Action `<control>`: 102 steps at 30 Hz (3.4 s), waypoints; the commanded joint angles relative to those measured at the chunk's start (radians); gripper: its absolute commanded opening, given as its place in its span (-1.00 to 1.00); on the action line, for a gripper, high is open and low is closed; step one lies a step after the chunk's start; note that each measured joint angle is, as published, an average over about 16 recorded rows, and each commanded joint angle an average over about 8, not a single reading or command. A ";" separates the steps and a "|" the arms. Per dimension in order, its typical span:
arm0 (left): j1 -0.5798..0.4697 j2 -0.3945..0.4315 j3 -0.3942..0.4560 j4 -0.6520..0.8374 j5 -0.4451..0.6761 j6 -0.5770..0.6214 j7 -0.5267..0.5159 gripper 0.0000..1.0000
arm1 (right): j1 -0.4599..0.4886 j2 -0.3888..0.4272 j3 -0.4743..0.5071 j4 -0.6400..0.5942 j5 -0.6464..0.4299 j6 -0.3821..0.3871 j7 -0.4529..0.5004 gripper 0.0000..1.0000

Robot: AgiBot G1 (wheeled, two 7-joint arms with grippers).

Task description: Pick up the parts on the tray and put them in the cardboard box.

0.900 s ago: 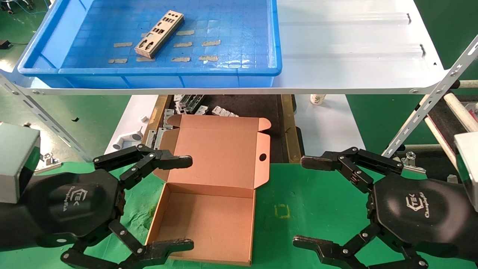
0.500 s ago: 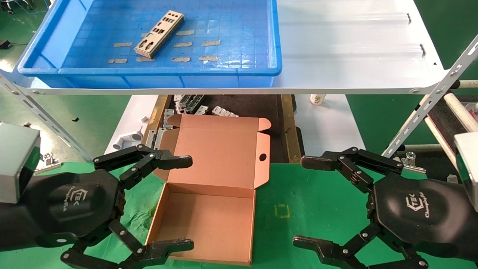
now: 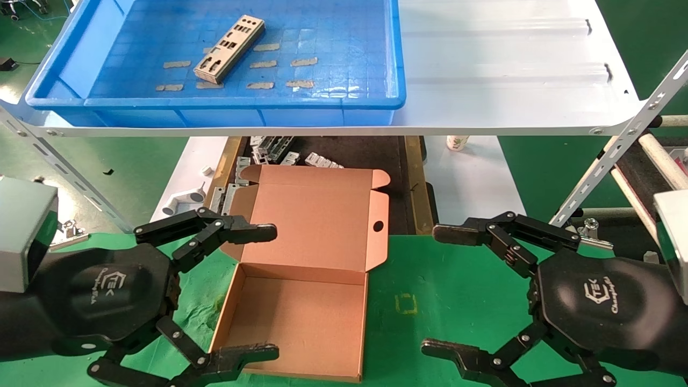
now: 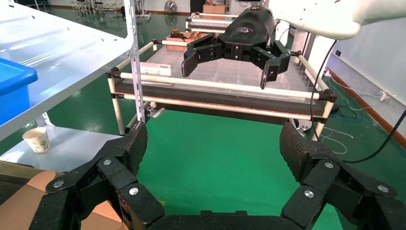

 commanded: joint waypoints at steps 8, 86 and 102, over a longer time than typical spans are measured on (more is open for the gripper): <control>0.000 0.000 0.000 0.000 0.000 0.000 0.000 1.00 | 0.000 0.000 0.000 0.000 0.000 0.000 0.000 1.00; -0.879 0.595 0.222 1.243 0.592 -0.772 0.113 -0.90 | 0.000 0.000 0.000 0.000 0.000 0.000 0.000 -1.00; -0.882 0.601 0.217 1.278 0.584 -0.742 0.104 -1.00 | 0.000 0.000 0.000 0.000 0.000 0.000 0.000 -1.00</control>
